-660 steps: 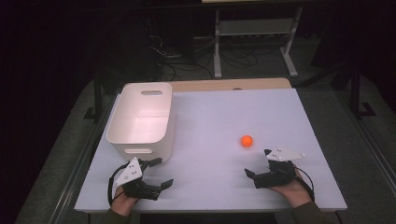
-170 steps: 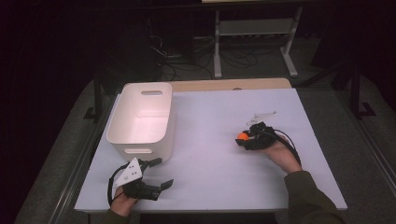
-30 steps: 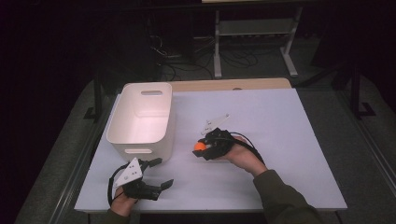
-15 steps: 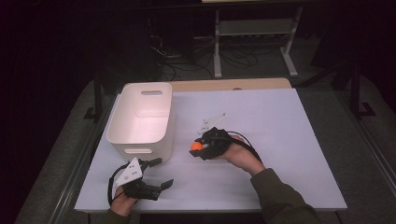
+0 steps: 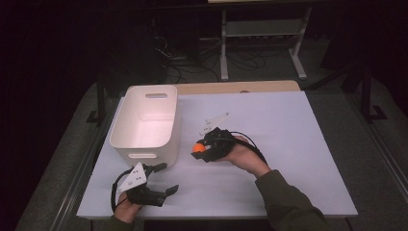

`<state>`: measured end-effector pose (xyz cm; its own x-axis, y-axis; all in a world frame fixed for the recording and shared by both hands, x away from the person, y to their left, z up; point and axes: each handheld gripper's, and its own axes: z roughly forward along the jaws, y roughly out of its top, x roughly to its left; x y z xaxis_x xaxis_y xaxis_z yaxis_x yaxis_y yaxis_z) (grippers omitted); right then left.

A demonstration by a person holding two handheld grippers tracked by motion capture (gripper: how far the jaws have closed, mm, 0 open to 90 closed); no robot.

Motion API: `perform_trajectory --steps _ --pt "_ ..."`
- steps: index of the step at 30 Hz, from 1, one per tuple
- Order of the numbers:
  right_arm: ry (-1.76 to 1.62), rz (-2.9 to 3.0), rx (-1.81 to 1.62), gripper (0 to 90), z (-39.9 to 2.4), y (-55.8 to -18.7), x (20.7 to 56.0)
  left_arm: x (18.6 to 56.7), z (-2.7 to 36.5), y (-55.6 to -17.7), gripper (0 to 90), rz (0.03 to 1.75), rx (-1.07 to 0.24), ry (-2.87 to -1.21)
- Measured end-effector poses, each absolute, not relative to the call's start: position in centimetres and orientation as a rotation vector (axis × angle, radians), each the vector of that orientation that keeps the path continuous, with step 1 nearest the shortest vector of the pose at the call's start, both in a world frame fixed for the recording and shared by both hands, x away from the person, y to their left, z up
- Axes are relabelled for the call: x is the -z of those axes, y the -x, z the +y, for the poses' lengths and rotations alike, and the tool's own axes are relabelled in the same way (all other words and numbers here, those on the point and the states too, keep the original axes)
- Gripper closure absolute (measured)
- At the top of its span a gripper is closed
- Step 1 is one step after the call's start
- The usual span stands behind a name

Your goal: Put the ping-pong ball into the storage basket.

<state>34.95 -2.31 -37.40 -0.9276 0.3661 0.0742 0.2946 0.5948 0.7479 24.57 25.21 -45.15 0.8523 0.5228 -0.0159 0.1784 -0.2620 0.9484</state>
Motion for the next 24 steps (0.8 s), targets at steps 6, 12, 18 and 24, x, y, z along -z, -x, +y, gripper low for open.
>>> perform_trajectory --steps 6,12,18,24 --pt "-0.553 2.726 -1.271 49.7 -1.9 -35.1 36.7 45.2 25.2 -24.6 14.1 0.529 -0.359 -1.835" --pt "-0.535 2.726 -1.286 49.7 -1.6 -35.3 35.8 45.2 25.2 -24.6 14.1 0.529 -0.359 -1.834" --pt "-0.525 2.719 -1.3 49.7 -1.5 -35.5 35.1 45.2 25.2 -24.6 14.1 0.527 -0.36 -1.836" --pt "-0.52 2.715 -1.315 49.7 -1.4 -35.7 34.3 45.2 25.2 -24.6 14.1 0.53 -0.358 -1.834"
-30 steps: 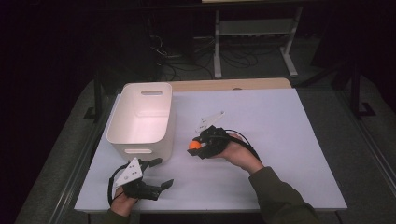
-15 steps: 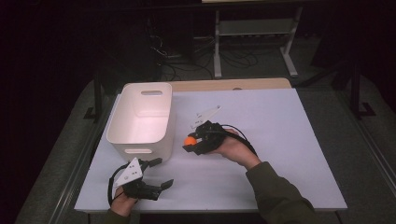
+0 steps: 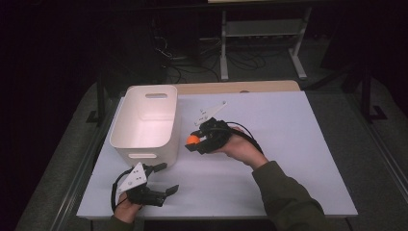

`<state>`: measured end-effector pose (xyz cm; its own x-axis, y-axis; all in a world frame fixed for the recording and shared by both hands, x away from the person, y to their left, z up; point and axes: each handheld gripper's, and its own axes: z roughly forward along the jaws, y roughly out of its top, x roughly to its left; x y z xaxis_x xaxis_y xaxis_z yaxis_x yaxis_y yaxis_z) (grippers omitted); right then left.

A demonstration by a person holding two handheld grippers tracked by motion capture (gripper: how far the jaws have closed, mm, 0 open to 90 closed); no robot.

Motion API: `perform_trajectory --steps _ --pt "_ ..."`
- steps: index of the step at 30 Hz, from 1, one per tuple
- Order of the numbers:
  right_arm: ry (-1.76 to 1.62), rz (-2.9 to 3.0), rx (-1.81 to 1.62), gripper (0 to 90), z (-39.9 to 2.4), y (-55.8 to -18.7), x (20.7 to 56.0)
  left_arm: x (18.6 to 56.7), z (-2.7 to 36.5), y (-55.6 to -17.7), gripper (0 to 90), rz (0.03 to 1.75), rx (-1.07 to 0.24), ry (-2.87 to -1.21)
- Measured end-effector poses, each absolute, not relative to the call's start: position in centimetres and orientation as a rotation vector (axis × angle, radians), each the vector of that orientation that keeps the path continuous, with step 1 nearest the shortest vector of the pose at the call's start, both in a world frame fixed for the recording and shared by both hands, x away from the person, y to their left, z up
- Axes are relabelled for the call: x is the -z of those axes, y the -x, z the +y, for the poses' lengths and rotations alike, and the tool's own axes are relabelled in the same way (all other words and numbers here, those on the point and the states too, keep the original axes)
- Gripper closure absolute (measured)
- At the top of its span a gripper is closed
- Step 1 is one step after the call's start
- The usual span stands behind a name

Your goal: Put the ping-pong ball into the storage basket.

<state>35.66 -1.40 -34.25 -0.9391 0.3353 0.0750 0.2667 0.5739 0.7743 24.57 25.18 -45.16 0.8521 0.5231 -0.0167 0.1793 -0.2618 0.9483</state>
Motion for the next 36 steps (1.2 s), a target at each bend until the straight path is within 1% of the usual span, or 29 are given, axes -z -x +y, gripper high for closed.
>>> perform_trajectory --steps 36 --pt "-0.466 2.694 -1.407 49.8 0.5 -36.6 29.9 45.2 25.2 -24.6 14.1 0.525 -0.366 -1.833"
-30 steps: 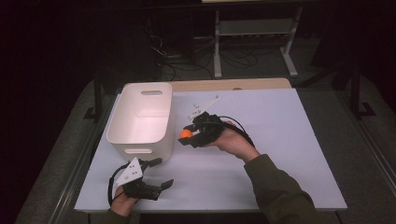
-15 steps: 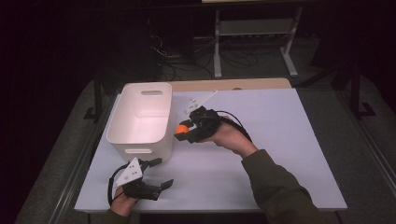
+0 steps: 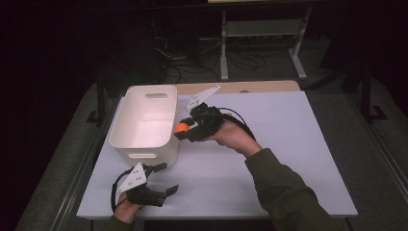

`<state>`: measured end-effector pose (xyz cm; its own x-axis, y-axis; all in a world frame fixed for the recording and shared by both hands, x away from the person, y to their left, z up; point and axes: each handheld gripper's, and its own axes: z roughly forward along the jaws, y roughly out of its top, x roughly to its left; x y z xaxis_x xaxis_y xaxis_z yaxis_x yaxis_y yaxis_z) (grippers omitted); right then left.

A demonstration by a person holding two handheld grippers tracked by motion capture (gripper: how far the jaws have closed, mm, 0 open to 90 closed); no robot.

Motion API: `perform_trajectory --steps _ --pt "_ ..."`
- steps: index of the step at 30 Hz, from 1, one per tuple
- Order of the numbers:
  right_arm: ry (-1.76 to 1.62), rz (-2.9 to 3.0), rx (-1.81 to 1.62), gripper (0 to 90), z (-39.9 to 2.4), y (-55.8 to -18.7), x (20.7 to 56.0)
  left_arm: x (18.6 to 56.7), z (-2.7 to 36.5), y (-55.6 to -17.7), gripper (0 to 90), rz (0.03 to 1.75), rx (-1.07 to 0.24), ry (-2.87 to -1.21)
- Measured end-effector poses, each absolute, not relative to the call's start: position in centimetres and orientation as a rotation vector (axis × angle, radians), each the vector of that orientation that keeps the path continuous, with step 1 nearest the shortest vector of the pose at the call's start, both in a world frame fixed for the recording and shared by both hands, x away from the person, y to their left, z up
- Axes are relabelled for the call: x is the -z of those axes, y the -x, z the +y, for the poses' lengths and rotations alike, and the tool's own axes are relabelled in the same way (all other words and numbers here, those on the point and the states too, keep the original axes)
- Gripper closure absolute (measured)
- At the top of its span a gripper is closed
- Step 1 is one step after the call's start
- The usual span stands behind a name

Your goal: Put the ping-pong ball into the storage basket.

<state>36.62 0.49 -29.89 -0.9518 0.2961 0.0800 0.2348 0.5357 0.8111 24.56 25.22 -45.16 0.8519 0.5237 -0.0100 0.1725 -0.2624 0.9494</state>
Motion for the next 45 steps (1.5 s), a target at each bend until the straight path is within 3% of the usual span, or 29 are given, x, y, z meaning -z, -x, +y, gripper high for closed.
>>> perform_trajectory --steps 23,45 --pt "-0.434 2.693 -1.428 49.8 3.7 -37.9 27.9 45.2 25.2 -24.5 14.1 0.529 -0.365 -1.833" --pt "-0.431 2.737 -1.369 49.7 7.1 -39.2 29.2 45.1 25.2 -24.5 14.1 0.525 -0.368 -1.834"
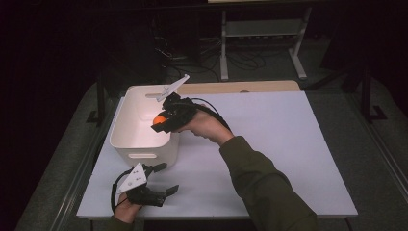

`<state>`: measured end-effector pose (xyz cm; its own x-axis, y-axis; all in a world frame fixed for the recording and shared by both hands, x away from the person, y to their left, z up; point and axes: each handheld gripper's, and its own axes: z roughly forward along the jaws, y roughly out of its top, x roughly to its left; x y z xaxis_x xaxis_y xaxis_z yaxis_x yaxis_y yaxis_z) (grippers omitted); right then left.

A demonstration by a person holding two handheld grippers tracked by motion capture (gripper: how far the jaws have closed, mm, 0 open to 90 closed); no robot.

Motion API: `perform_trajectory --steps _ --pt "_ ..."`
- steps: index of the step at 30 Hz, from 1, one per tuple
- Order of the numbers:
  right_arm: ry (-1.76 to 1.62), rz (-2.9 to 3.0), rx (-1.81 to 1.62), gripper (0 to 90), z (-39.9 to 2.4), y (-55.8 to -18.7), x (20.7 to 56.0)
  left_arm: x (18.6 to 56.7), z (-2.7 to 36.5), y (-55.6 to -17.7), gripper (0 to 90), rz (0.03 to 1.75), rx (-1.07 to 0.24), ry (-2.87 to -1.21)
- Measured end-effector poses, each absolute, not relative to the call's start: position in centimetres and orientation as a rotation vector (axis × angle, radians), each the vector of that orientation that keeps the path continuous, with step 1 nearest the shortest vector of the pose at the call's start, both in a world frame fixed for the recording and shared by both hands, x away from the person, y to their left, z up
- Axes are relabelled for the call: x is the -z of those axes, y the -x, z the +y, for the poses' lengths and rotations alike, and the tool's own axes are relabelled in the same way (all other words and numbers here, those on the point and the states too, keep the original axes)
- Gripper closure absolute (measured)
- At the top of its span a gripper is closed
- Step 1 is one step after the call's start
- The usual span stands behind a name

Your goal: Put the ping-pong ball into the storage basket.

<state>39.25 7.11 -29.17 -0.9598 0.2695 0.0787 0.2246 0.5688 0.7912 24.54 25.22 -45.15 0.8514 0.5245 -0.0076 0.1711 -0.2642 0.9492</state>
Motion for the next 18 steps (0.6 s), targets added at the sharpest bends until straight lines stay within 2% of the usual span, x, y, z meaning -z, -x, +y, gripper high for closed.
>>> perform_trajectory --steps 9,11,13,18 --pt "-0.408 2.771 -1.309 49.6 8.6 -39.2 30.2 45.1 25.2 -24.5 14.1 0.524 -0.369 -1.833" --pt "-0.396 2.775 -1.295 47.9 8.7 -39.1 30.4 45.1 25.2 -24.5 14.1 0.525 -0.369 -1.833" --pt "-0.394 2.764 -1.311 40.7 8.6 -39.0 30.4 45.1 25.2 -24.5 14.1 0.524 -0.371 -1.834" --pt "-0.424 2.734 -1.335 37.5 6.9 -38.7 30.1 45.1 25.2 -24.5 14.1 0.524 -0.371 -1.839"
